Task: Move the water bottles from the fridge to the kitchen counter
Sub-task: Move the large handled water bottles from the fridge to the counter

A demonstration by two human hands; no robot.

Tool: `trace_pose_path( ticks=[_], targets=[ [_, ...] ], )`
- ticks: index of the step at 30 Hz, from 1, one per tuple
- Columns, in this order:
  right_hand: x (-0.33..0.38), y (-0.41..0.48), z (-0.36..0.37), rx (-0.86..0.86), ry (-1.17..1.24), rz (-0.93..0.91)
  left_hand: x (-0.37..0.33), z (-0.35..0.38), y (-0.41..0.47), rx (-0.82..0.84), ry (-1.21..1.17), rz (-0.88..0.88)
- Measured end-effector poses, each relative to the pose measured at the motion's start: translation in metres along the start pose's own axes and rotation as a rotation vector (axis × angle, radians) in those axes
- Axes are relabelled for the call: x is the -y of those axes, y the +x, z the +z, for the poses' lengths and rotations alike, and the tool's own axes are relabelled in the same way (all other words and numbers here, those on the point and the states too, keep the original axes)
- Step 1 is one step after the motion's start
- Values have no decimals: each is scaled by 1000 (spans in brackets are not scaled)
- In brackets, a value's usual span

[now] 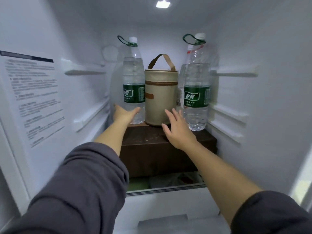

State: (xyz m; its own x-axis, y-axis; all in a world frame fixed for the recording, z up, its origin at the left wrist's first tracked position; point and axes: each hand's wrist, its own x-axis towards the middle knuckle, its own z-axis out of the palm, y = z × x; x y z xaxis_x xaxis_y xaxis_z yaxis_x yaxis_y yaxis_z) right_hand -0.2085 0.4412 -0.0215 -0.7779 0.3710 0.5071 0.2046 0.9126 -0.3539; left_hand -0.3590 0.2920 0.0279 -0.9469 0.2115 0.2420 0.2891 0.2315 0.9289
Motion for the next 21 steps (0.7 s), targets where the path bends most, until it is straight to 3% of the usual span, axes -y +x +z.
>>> trace_pose_path(
  ticks=[8, 21],
  targets=[
    [-3, 2, 2, 11, 79, -4, 7, 12, 49, 97, 54, 129],
    [4, -3, -4, 14, 54, 16, 6, -11, -5, -31, 143, 194]
  ],
)
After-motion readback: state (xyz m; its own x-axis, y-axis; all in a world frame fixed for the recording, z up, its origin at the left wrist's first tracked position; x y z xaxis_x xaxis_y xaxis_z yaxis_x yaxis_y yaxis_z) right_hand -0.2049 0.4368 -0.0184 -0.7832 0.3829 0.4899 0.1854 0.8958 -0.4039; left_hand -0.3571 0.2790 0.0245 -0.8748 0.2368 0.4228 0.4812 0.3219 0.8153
